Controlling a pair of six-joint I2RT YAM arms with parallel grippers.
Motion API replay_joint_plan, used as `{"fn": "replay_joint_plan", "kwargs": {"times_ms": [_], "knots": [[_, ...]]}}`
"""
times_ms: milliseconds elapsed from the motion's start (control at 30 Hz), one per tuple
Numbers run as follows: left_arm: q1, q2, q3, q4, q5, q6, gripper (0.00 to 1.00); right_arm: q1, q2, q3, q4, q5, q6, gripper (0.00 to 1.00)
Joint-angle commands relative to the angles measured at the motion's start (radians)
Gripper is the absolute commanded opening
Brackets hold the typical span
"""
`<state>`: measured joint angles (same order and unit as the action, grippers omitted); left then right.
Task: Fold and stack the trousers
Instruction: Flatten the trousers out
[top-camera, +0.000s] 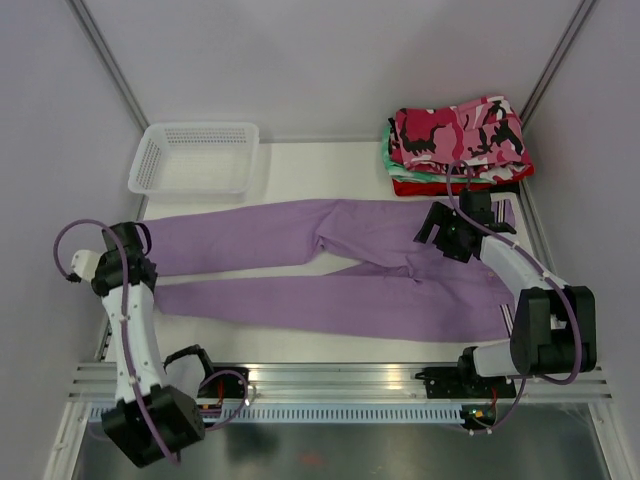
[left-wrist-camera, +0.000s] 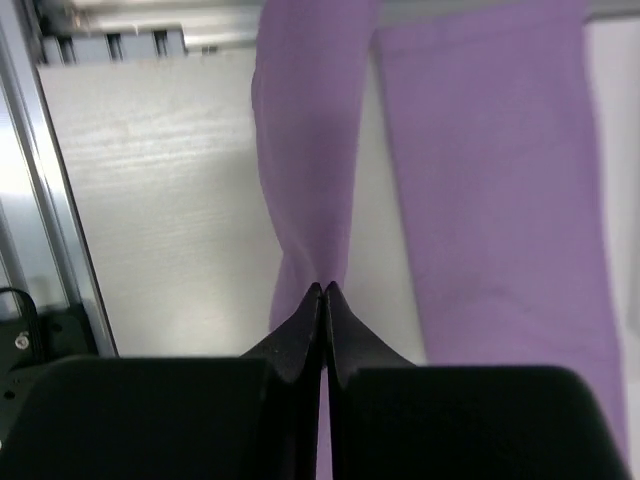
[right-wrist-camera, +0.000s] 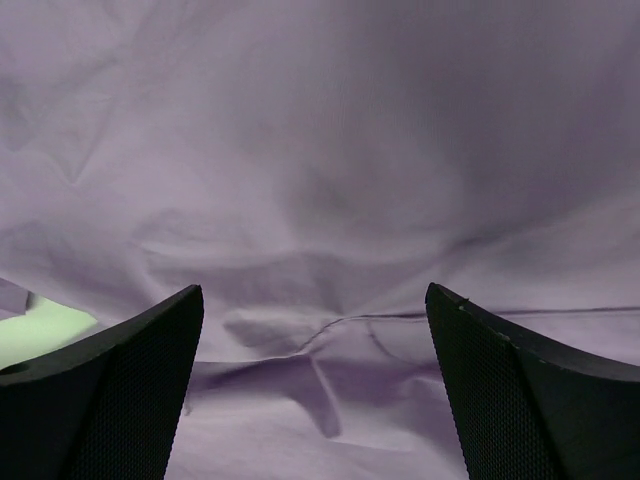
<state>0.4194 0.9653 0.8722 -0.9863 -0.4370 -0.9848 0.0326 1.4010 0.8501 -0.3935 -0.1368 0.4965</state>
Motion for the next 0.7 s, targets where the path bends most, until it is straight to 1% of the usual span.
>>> {"fn": "replay_joint_plan", "kwargs": {"times_ms": [0, 33, 67, 100, 133, 167, 200, 300, 400, 467, 500, 533, 567, 600, 633, 667], "knots": [[0.009, -0.123, 0.068, -0.031, -0.161, 0.083, 0.02, 0.001, -0.004, -0.008, 0.053, 0.000, -0.009, 0.98], [0.009, -0.110, 0.071, -0.037, -0.158, 0.089, 0.03, 0.001, 0.001, -0.008, 0.056, 0.000, -0.012, 0.98], [0.009, -0.097, 0.062, -0.017, -0.138, 0.116, 0.31, 0.003, 0.004, -0.008, 0.056, -0.001, -0.016, 0.98], [0.009, -0.089, 0.051, -0.003, -0.125, 0.136, 0.52, 0.001, 0.007, -0.005, 0.058, -0.003, -0.024, 0.98], [0.009, -0.077, 0.025, 0.006, -0.111, 0.126, 0.88, 0.001, 0.016, -0.003, 0.055, -0.003, -0.030, 0.98], [0.009, -0.070, 0.015, -0.006, -0.109, 0.103, 0.99, 0.001, 0.021, 0.000, 0.053, -0.003, -0.033, 0.98], [0.009, -0.060, 0.008, -0.018, -0.106, 0.063, 1.00, 0.003, 0.026, 0.006, 0.050, -0.001, -0.036, 0.98], [0.009, -0.037, -0.010, -0.058, -0.101, 0.014, 1.00, 0.001, 0.041, 0.012, 0.045, -0.018, -0.042, 0.98], [0.009, -0.068, -0.015, -0.052, -0.100, 0.014, 1.00, 0.001, 0.043, 0.003, 0.039, -0.014, -0.045, 0.98], [0.007, -0.089, -0.045, -0.028, -0.089, 0.017, 1.00, 0.001, 0.041, -0.008, 0.035, -0.007, -0.044, 0.98], [0.009, -0.088, -0.074, 0.021, -0.057, 0.040, 1.00, 0.001, 0.042, -0.013, 0.021, 0.003, -0.044, 0.98], [0.009, -0.082, -0.082, 0.050, -0.024, 0.070, 0.96, -0.006, 0.046, -0.013, 0.003, 0.043, -0.032, 0.98], [0.009, -0.064, -0.088, 0.095, 0.038, 0.192, 0.93, -0.014, 0.046, -0.011, -0.020, 0.064, -0.021, 0.98], [0.001, -0.054, -0.111, 0.239, 0.234, 0.280, 0.90, -0.025, 0.041, -0.017, -0.053, 0.077, -0.007, 0.98], [-0.014, -0.045, -0.116, 0.288, 0.323, 0.338, 0.78, -0.083, 0.033, -0.031, -0.060, 0.074, 0.008, 0.98], [-0.048, -0.037, -0.118, 0.313, 0.369, 0.362, 0.78, -0.112, 0.023, -0.066, -0.070, 0.054, 0.036, 0.98]]}}
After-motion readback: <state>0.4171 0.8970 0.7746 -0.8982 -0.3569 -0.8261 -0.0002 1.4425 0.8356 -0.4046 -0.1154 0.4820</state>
